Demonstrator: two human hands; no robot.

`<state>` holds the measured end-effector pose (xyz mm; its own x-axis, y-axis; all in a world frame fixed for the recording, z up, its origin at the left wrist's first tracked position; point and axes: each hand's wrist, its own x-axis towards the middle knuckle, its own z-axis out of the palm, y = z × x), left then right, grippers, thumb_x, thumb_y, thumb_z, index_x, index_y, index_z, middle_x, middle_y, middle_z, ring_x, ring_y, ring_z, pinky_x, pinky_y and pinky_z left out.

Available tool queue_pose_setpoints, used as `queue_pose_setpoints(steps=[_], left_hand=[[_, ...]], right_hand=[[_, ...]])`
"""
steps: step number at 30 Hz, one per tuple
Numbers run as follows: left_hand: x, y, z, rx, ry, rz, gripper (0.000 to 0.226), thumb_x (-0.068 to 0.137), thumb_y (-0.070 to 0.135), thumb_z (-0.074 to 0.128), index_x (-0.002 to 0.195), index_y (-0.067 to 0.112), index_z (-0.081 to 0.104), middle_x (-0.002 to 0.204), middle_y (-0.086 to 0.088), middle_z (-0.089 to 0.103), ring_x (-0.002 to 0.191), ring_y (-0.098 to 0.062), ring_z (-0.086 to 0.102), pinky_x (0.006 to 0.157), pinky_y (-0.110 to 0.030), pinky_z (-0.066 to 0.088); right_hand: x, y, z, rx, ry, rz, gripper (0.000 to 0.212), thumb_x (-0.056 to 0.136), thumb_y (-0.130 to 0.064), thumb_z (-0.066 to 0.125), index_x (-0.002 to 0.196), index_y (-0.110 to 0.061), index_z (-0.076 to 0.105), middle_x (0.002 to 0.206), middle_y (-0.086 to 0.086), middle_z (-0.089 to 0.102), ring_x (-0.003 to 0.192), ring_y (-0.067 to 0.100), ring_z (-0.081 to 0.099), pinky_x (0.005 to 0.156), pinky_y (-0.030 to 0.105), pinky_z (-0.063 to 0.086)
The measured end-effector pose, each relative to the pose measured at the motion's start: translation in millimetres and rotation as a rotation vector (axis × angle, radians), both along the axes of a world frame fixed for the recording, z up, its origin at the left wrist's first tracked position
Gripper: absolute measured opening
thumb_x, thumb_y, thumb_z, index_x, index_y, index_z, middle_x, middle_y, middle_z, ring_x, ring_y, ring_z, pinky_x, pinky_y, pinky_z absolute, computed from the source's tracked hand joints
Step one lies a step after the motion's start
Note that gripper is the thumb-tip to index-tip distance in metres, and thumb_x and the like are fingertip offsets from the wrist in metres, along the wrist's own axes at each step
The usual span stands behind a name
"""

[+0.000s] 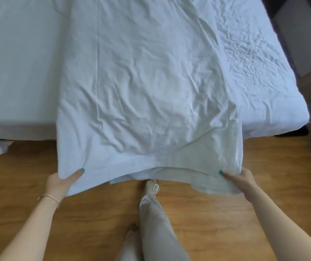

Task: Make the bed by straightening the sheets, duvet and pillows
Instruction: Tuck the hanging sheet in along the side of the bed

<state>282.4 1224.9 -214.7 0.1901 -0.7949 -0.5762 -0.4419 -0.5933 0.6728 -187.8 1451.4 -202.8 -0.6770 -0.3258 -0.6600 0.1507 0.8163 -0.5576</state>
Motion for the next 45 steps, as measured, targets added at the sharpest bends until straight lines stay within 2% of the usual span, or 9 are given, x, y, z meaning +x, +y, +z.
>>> queue_pose_setpoints(steps=[4, 7, 13, 19, 21, 24, 31, 38, 45], left_hand=[[18.8, 24.3, 29.0, -0.197, -0.003, 0.083, 0.03, 0.086, 0.004, 0.067, 0.116, 0.001, 0.061, 0.113, -0.013, 0.063, 0.085, -0.018, 0.061, 0.077, -0.03, 0.048], [36.4, 18.5, 54.0, -0.276, -0.106, 0.075, 0.01, 0.088, 0.005, 0.062, 0.094, 0.003, 0.054, 0.09, -0.016, 0.06, 0.053, -0.015, 0.061, 0.044, -0.018, 0.048], [34.4, 23.3, 67.4, -0.27, -0.316, 0.033, 0.016, 0.092, 0.008, 0.057, 0.103, 0.0, 0.048, 0.106, -0.024, 0.055, 0.093, -0.043, 0.053, 0.077, -0.045, 0.045], [24.5, 40.8, 39.9, 0.062, -0.415, -0.141, 0.049, 0.09, 0.005, 0.056, 0.135, 0.004, 0.04, 0.131, -0.022, 0.052, 0.112, -0.042, 0.051, 0.09, -0.044, 0.043], [20.4, 51.3, 32.9, 0.141, -0.44, -0.294, 0.058, 0.091, 0.015, 0.059, 0.144, 0.007, 0.036, 0.147, -0.017, 0.039, 0.13, -0.037, 0.04, 0.105, -0.044, 0.036], [8.2, 66.8, 35.0, 0.225, -0.417, -0.411, 0.062, 0.094, 0.021, 0.056, 0.149, 0.011, 0.029, 0.151, -0.013, 0.032, 0.135, -0.032, 0.036, 0.106, -0.039, 0.034], [9.1, 114.3, 45.3, 0.386, -0.283, -0.504, 0.052, 0.094, 0.03, 0.053, 0.142, 0.019, 0.038, 0.139, -0.008, 0.05, 0.12, -0.026, 0.054, 0.098, -0.031, 0.043], [75.5, 157.3, 33.0, 0.609, -0.119, -0.321, 0.035, 0.092, 0.032, 0.05, 0.125, 0.022, 0.051, 0.135, -0.004, 0.053, 0.116, -0.02, 0.052, 0.098, -0.028, 0.041], [211.2, 79.9, 35.5, 0.63, 0.154, -0.266, 0.052, 0.088, 0.055, 0.041, 0.134, 0.03, 0.047, 0.13, 0.007, 0.049, 0.12, -0.016, 0.047, 0.1, -0.031, 0.038]], right_hand=[[19.1, 33.0, 30.4, -0.114, 0.205, -0.224, 0.034, 0.082, -0.009, 0.075, 0.114, -0.008, 0.062, 0.099, 0.01, 0.064, 0.091, 0.027, 0.059, 0.081, 0.039, 0.052], [2.7, 44.5, 64.6, -0.133, 0.342, -0.274, 0.016, 0.087, -0.01, 0.068, 0.1, -0.008, 0.059, 0.079, 0.004, 0.055, 0.081, 0.024, 0.052, 0.061, 0.028, 0.042], [-6.1, 43.9, 77.3, 0.008, 0.335, -0.26, 0.021, 0.086, -0.01, 0.067, 0.106, -0.004, 0.063, 0.087, 0.012, 0.06, 0.08, 0.031, 0.056, 0.075, 0.042, 0.052], [18.9, 24.2, 78.1, 0.114, 0.214, -0.08, 0.046, 0.089, -0.001, 0.063, 0.131, 0.007, 0.045, 0.117, 0.022, 0.055, 0.103, 0.04, 0.055, 0.058, 0.026, 0.042], [29.5, 15.4, 67.7, 0.118, 0.149, 0.033, 0.069, 0.087, -0.009, 0.07, 0.143, 0.0, 0.033, 0.126, 0.019, 0.05, 0.115, 0.036, 0.052, 0.078, 0.028, 0.041], [13.1, 17.6, -6.4, 0.23, 0.025, 0.246, 0.105, 0.063, -0.048, 0.08, 0.149, -0.018, 0.028, 0.11, 0.012, 0.054, 0.093, 0.024, 0.054, 0.09, 0.046, 0.05], [142.3, -68.7, 21.7, 0.414, -0.078, 0.773, 0.066, 0.092, -0.037, 0.063, 0.144, -0.008, 0.037, 0.14, 0.017, 0.049, 0.126, 0.034, 0.049, 0.094, 0.034, 0.041], [271.9, -127.4, 21.4, 0.476, -0.125, 1.308, 0.053, 0.094, -0.029, 0.057, 0.136, 0.002, 0.046, 0.139, 0.021, 0.051, 0.125, 0.034, 0.05, 0.103, 0.042, 0.042], [404.9, -206.0, 32.7, 0.786, -0.204, 1.686, 0.053, 0.099, -0.043, 0.045, 0.138, -0.007, 0.047, 0.141, 0.009, 0.049, 0.127, 0.023, 0.048, 0.095, 0.029, 0.038]])
